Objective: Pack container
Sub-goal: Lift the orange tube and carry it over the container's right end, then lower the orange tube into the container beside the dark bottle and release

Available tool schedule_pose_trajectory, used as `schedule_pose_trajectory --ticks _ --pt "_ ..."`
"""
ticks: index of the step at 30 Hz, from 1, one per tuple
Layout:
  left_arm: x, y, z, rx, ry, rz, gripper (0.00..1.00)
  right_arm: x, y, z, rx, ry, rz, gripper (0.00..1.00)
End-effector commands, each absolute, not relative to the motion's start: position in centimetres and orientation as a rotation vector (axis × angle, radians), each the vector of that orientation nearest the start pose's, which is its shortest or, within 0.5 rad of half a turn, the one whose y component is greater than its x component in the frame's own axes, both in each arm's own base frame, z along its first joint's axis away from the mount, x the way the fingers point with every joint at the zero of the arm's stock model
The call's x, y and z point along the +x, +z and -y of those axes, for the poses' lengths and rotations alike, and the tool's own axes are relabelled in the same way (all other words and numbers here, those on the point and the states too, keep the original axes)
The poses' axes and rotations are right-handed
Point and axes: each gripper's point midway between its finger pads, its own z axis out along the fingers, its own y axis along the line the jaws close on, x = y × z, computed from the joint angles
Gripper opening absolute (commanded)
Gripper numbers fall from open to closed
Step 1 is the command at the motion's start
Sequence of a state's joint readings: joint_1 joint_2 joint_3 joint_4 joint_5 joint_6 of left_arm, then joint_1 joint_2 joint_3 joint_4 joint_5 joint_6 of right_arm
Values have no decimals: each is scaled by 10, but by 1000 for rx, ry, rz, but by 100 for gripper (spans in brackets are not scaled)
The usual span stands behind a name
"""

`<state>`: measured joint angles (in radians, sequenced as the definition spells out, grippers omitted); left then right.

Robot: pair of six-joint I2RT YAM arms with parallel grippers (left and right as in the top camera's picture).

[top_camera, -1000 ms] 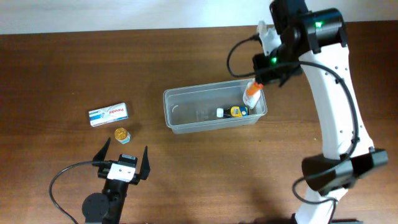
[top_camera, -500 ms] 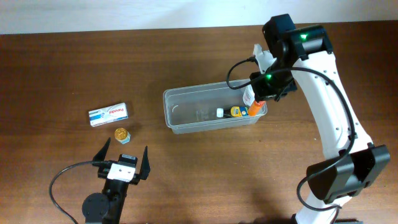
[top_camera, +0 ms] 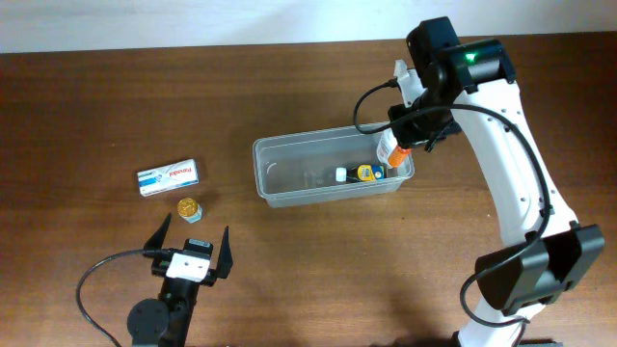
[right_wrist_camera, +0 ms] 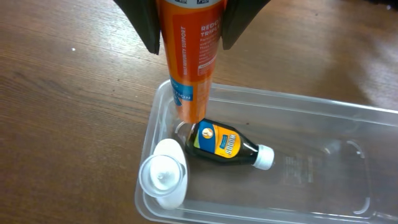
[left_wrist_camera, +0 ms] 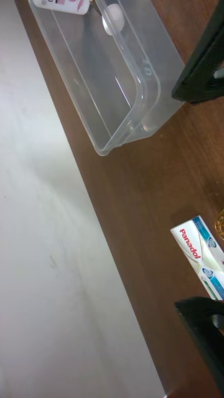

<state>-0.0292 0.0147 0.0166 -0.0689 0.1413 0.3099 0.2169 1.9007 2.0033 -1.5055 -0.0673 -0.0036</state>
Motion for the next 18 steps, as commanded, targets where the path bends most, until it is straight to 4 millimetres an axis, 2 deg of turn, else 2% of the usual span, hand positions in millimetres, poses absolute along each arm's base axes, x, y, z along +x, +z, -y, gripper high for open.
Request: schedule_pose_trajectory --ticks 1,9,18 --pt "244 160 29 369 108 -1594 99 376 197 -91 -334 85 -2981 19" --pt "244 160 29 370 108 -1594 99 384 176 -93 -338 78 -3020 19" --pt "244 160 29 370 108 -1594 99 389 166 -90 -336 35 -3034 19"
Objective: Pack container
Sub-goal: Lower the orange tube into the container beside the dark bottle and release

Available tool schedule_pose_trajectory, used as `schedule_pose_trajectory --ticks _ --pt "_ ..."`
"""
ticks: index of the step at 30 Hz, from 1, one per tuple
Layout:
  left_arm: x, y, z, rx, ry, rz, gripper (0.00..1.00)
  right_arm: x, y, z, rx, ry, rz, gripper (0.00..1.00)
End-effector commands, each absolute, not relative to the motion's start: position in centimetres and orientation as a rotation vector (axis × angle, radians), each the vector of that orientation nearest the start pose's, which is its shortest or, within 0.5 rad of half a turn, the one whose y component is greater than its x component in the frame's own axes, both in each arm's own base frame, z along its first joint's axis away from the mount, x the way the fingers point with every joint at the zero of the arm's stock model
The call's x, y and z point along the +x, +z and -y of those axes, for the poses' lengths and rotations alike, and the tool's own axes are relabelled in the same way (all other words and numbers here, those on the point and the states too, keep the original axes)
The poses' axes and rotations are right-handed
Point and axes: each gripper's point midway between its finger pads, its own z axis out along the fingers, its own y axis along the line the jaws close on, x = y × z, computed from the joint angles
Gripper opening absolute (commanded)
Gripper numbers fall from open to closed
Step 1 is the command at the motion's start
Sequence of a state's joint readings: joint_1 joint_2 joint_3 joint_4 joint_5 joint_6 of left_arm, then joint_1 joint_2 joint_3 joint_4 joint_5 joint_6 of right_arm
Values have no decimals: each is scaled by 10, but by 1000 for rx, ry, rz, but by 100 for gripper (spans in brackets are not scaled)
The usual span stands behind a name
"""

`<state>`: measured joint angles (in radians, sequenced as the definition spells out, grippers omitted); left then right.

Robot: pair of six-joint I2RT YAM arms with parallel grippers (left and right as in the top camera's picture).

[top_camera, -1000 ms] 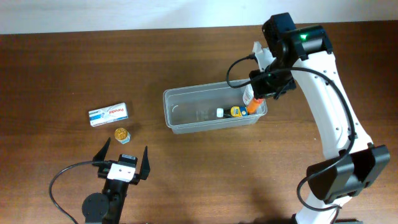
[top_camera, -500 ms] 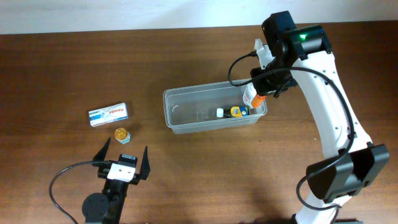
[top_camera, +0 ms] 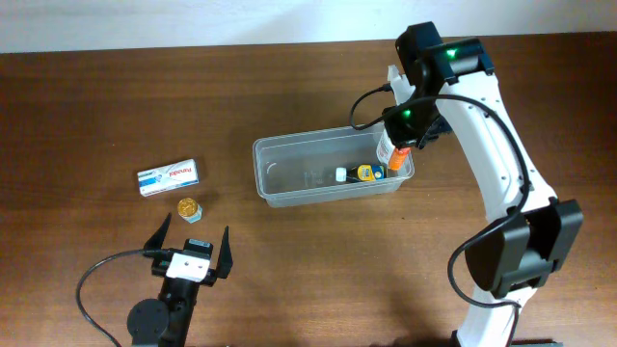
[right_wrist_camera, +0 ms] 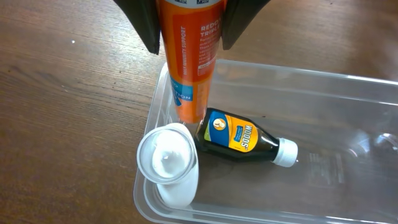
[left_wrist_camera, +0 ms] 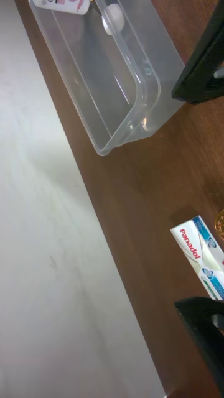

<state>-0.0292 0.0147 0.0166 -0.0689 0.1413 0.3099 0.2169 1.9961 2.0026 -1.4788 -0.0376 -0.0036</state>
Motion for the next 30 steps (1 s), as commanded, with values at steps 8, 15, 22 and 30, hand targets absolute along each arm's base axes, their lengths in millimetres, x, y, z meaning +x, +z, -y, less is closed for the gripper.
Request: schedule_pose_trajectory --ticks 8,15,22,30 --pt "244 160 29 369 108 -1594 99 391 162 -90 -336 30 -3039 19" --pt "244 160 29 370 108 -1594 99 392 141 -90 -342 22 -3093 19" --pt "244 160 29 370 108 -1594 99 395 134 -90 -343 20 -3100 19" --pt "244 160 29 370 108 -1594 99 396 122 -90 -343 18 -3105 19"
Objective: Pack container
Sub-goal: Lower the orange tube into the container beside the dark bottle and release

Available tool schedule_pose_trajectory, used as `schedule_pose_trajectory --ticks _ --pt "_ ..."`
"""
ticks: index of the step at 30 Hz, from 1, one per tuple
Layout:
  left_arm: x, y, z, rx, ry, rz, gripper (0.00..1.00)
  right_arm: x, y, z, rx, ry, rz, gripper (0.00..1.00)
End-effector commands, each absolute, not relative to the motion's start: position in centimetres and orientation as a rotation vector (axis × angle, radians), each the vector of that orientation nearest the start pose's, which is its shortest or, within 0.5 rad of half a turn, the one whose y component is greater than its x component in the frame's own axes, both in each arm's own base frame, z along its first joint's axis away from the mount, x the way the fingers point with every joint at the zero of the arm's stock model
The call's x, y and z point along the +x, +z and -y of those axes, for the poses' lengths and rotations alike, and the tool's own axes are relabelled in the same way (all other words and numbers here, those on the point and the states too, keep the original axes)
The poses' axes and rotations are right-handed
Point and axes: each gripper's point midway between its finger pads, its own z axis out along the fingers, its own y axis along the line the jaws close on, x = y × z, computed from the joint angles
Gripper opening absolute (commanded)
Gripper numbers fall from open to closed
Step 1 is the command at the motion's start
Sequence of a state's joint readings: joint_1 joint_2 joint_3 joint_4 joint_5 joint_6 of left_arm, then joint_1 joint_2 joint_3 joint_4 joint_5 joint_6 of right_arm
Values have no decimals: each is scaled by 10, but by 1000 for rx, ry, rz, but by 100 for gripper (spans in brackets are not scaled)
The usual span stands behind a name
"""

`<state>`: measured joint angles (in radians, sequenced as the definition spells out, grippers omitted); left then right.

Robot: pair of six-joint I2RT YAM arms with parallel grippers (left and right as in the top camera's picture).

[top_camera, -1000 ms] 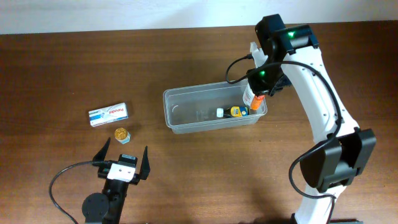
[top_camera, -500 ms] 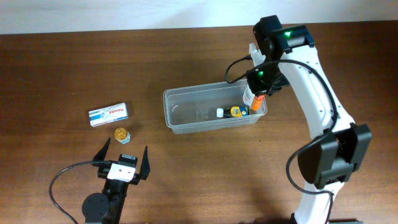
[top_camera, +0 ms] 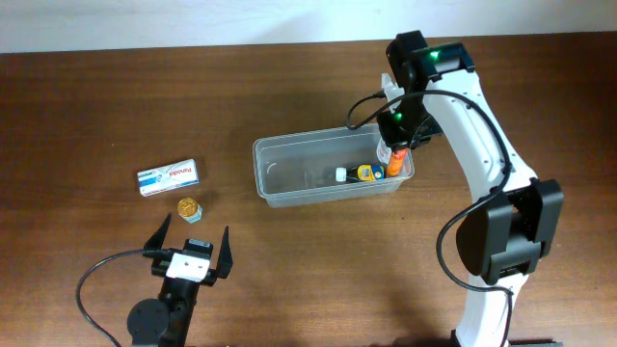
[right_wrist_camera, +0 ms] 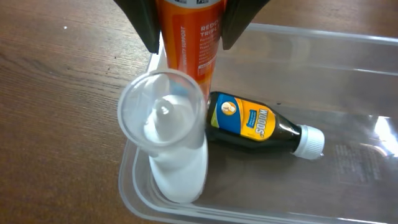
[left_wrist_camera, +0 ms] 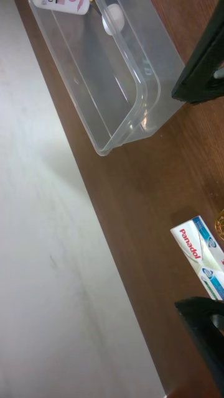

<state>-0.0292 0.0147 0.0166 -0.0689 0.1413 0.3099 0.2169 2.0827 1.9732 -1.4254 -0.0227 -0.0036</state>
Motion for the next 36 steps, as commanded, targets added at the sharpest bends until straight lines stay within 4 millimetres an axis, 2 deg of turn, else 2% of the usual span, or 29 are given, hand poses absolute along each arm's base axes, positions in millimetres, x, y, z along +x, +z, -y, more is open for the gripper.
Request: schedule_pose_trajectory --ticks 1,9,28,29,30,31,36 --pt "244 160 29 370 108 -1594 100 395 119 -90 -344 18 -3110 19" --pt "244 160 29 370 108 -1594 99 389 99 -88 -347 1 -3139 19" --pt "244 160 29 370 108 -1594 99 397 98 -90 -343 8 -3104 19" --pt "244 160 29 370 108 -1594 99 397 98 -90 -343 8 -3104 20" --pt "244 160 29 370 108 -1594 100 397 98 -89 -343 7 -3106 33" --pt "244 160 29 370 108 -1594 99 396 98 -89 -343 7 -3107 40" --pt "244 160 29 370 108 -1594 99 395 98 -89 -344 10 -3113 49"
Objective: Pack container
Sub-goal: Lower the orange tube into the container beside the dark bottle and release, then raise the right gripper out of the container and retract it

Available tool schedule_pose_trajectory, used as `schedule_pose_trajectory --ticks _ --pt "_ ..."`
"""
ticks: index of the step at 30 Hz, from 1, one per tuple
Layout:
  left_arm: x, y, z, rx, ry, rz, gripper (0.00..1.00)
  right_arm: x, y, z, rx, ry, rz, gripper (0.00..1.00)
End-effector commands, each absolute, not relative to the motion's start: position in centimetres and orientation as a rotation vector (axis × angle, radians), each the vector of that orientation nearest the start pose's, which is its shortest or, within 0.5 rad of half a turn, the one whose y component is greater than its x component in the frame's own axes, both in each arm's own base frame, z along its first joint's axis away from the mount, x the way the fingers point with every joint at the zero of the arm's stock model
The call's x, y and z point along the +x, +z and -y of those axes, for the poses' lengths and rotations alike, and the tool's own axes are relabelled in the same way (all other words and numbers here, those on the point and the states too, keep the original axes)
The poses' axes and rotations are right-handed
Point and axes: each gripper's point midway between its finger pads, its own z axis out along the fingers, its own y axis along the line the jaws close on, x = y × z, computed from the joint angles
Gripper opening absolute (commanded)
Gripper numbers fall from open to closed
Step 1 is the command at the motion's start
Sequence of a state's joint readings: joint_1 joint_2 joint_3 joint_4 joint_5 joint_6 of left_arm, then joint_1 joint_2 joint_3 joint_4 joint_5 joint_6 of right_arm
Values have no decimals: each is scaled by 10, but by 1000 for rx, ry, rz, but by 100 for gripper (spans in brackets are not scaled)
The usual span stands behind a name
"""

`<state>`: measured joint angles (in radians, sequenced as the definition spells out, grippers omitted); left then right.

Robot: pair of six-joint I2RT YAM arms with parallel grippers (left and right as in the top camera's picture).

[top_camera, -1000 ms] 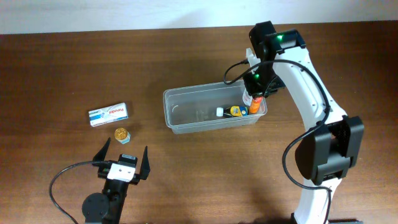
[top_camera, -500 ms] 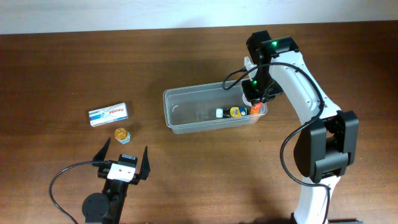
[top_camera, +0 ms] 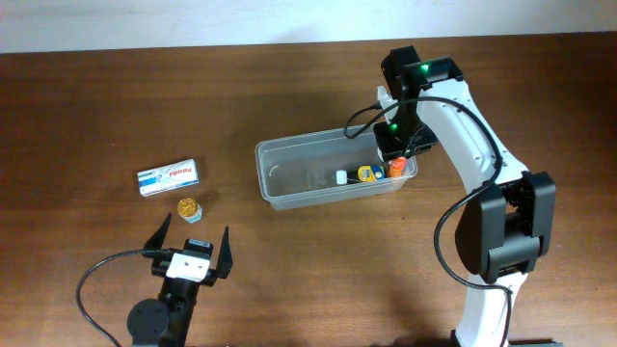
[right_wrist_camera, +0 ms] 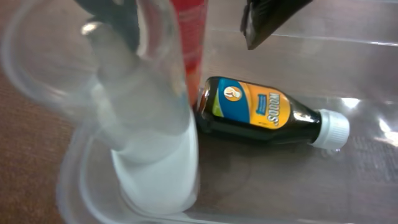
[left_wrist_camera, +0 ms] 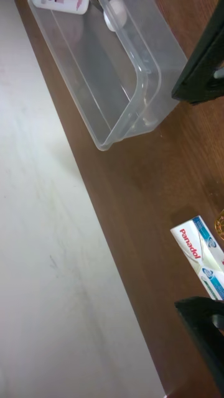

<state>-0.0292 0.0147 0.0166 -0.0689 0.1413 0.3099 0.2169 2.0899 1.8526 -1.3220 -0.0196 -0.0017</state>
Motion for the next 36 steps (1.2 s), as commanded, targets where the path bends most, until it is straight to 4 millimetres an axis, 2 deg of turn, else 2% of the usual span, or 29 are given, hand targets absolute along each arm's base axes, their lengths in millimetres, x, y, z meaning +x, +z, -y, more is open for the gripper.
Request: schedule_pose_trajectory --ticks 1,10,14,18,22,26,32,36 --pt "244 160 29 370 108 -1594 99 394 98 -90 -344 14 -3116 49" --pt "244 160 29 370 108 -1594 99 392 100 -91 -347 23 -3121 49" --pt "244 160 29 370 108 -1594 99 392 113 -91 -347 25 -3109 49" --pt "244 160 29 370 108 -1594 99 395 138 -92 -344 30 -3082 49" --pt "244 160 29 370 108 -1594 99 399 177 -93 -338 38 -3027 50" --pt "244 160 29 370 108 -1594 99 399 205 -93 -320 45 -2990 51" --pt "244 160 29 370 108 -1594 99 393 233 -91 -279 54 -2962 58" --pt "244 160 29 370 108 -1594 99 395 239 -91 -264 59 -2934 65"
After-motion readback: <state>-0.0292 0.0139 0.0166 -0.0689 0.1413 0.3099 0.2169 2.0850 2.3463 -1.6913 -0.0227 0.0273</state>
